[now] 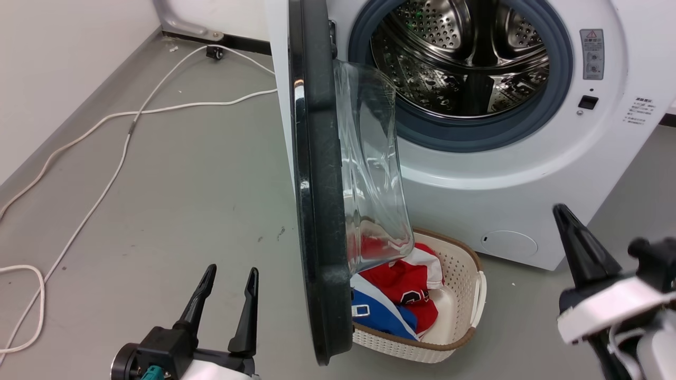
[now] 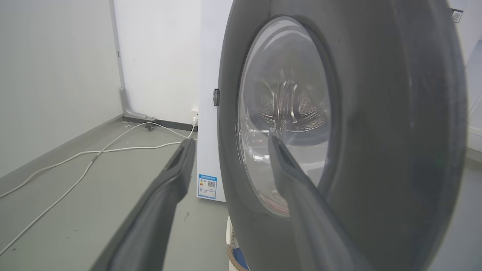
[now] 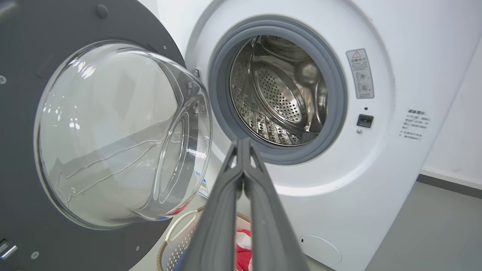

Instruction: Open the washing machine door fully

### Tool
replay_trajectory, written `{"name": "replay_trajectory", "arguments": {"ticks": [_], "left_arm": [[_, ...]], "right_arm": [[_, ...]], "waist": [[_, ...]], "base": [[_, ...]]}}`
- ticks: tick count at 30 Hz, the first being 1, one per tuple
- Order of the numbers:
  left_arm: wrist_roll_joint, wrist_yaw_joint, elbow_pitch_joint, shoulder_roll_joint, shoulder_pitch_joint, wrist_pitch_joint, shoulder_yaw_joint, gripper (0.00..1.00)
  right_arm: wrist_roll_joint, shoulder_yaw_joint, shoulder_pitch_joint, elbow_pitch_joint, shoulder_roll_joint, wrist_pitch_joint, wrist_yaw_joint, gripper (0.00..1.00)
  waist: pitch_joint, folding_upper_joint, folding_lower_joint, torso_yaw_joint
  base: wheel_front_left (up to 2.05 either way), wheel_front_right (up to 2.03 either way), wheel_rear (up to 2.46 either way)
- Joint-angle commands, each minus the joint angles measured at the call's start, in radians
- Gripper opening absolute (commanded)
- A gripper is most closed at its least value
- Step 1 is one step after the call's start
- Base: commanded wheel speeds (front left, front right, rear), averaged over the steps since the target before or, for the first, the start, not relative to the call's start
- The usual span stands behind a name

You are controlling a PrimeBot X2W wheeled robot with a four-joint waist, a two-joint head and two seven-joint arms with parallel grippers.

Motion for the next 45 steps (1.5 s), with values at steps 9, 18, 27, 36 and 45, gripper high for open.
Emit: {"name": "replay_trajectory", "arguments": {"ticks": [9, 18, 27, 36, 45], "left_arm": [[0.006, -0.001, 0.024, 0.000, 0.016, -0.003, -0.009, 1.00], [0.014, 0.000, 0.041, 0.000, 0.021, -0.003, -0.017, 1.00], [0.017, 0.000, 0.056, 0.000, 0.023, -0.003, -0.019, 1.00], [0.010, 0.000, 0.060, 0.000, 0.020, -0.003, -0.019, 1.00], [0.011, 0.000, 0.063, 0.000, 0.019, -0.003, -0.023, 1.00]], "right_arm": [[-0.261, -0.197, 0.189, 0.001, 0.217, -0.132, 0.000, 0.00], [-0.346, -0.225, 0.266, -0.026, 0.289, -0.141, 0.000, 1.00], [-0.349, -0.221, 0.275, -0.024, 0.293, -0.141, 0.000, 1.00], [-0.331, -0.222, 0.266, -0.036, 0.294, -0.141, 0.000, 1.00], [-0.320, -0.221, 0.264, -0.031, 0.294, -0.141, 0.000, 1.00]], "waist": [[-0.006, -0.0001, 0.0000, -0.027], [-0.007, -0.0001, 0.0000, -0.037], [-0.010, -0.0001, 0.0000, -0.033], [-0.008, -0.0001, 0.0000, -0.038], [-0.010, -0.0001, 0.0000, -0.039]], "base": [[0.00, 0.00, 0.00], [0.00, 0.00, 0.00], [0.00, 0.00, 0.00], [0.00, 0.00, 0.00], [0.00, 0.00, 0.00]]}}
